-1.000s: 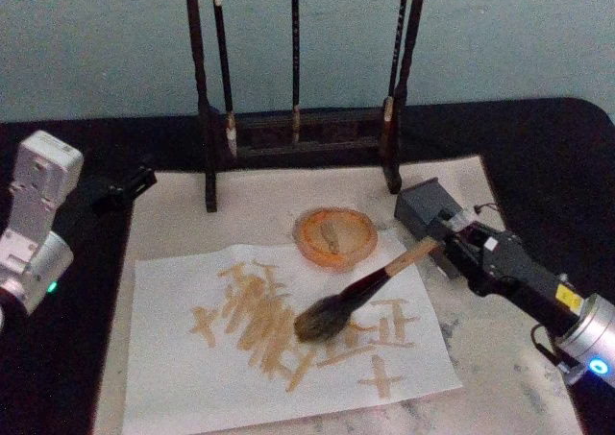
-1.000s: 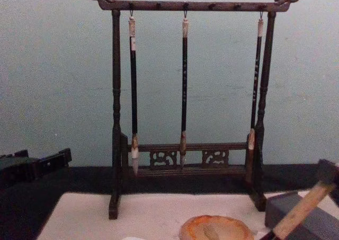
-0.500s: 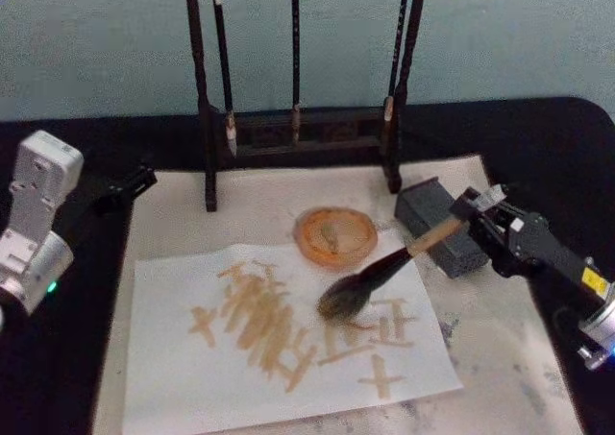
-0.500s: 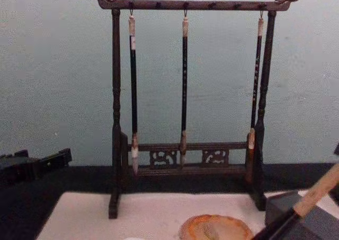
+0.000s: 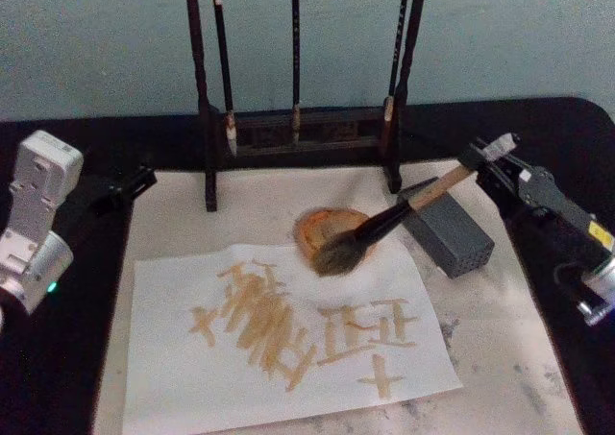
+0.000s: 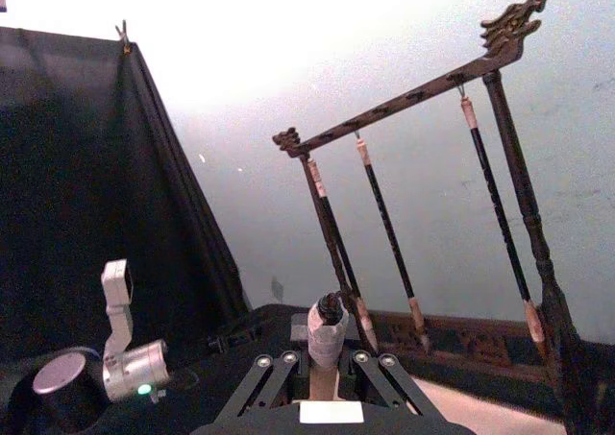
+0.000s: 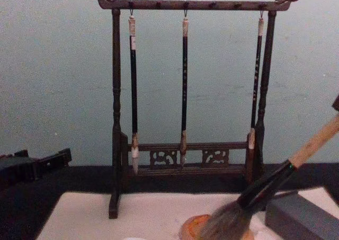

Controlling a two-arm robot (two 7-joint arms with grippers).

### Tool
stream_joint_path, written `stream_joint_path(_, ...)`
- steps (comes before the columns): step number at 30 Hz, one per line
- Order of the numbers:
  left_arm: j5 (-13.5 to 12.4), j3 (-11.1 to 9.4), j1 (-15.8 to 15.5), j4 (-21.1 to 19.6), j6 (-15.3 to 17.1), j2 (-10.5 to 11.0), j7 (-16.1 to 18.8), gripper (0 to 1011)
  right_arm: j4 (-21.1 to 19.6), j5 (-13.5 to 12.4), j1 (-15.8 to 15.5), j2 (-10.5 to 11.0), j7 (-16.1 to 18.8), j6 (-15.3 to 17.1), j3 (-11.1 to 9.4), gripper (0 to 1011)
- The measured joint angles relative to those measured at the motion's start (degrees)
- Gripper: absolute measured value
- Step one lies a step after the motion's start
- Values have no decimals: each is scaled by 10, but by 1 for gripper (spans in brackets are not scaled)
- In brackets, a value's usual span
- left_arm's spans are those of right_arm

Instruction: Pick up the brush from the inkstone, write on the paper, then place the brush back to its original position.

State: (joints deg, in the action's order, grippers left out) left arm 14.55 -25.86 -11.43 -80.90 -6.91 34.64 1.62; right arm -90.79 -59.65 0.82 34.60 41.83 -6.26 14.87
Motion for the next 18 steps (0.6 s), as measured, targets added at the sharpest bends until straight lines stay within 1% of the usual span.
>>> stream_joint_path(6, 0, 0, 0, 0, 0, 0, 0, 1000, 22, -10, 29, -7, -10, 13, 6, 165)
stream_joint_path(7, 0, 0, 0, 0, 0, 0, 0, 1002, 22, -10, 29, -7, -10, 13, 6, 165)
stream_joint_path(12, 0, 0, 0, 0, 0, 0, 0, 1000, 50, -24, 52, -15, -15, 23, 10, 165)
stream_joint_path(13, 0, 0, 0, 0, 0, 0, 0, 1002, 61, -29, 59, -18, -15, 27, 11, 165)
stream_joint_path(18, 0, 0, 0, 0, 0, 0, 0, 1002, 87, -44, 77, -25, -8, 35, 15, 165)
